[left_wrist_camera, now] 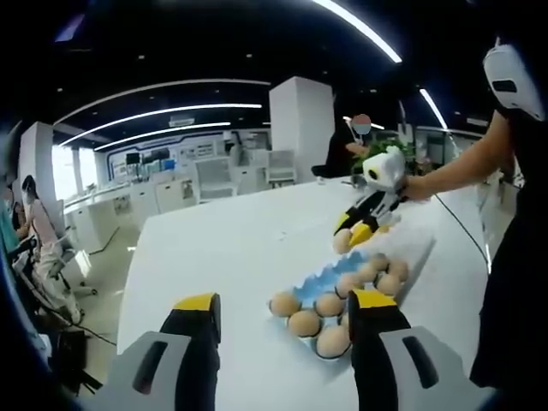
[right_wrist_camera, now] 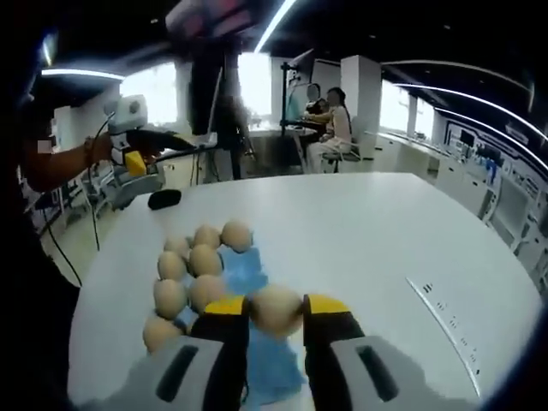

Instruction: Place the egg into an empty slot of the egg tray after lifting it from the table, then release the egg inside the slot.

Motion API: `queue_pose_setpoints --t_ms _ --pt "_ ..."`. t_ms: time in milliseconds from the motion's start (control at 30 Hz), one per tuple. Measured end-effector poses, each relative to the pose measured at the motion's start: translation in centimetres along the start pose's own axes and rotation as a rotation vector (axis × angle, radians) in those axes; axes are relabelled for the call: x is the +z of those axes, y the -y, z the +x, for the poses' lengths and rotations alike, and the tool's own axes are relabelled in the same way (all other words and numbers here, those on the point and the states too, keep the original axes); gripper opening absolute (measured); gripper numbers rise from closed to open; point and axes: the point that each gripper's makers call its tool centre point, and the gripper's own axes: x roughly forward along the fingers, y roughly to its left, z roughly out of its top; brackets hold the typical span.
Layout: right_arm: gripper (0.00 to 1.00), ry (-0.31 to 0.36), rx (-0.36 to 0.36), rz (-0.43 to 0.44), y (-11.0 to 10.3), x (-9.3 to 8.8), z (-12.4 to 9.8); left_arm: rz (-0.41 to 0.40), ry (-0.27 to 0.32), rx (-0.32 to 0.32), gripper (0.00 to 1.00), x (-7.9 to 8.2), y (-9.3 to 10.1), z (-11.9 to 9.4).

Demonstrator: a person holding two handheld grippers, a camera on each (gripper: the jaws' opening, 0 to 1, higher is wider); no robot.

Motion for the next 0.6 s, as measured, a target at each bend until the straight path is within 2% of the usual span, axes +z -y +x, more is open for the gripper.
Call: queue_pose_setpoints --t_ms 600 --pt "0.24 0.011 0.107 -0.050 -3.3 2.4 5.5 0.010 -0.005 0.004 0.62 -0.1 -0.2 -0.3"
